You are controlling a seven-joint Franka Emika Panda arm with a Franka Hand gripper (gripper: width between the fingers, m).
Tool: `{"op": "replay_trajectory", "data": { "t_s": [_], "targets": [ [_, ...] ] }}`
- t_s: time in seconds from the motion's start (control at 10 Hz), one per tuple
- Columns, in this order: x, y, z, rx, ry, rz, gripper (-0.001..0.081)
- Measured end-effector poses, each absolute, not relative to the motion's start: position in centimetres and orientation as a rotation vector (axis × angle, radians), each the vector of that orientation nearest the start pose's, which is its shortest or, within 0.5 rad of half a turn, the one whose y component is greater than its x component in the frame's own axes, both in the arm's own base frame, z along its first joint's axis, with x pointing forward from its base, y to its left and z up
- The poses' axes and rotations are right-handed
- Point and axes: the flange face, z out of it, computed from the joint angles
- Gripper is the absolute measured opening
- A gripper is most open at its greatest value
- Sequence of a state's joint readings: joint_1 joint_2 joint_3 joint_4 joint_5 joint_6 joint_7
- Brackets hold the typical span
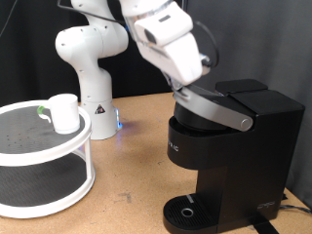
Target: Make a cup of coffee with the keurig machine
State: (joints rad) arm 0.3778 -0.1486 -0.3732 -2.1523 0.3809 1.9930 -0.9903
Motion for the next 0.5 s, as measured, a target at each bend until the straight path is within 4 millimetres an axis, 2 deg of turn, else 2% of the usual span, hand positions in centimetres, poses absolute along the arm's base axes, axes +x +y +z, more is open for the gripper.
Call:
{"op": "replay_trajectory", "data": {
  "t_s": [0.5],
  "targets": [
    [50.6, 0.8, 40.5, -2.612, -1.054, -0.209, 0.0003]
  ]
}}
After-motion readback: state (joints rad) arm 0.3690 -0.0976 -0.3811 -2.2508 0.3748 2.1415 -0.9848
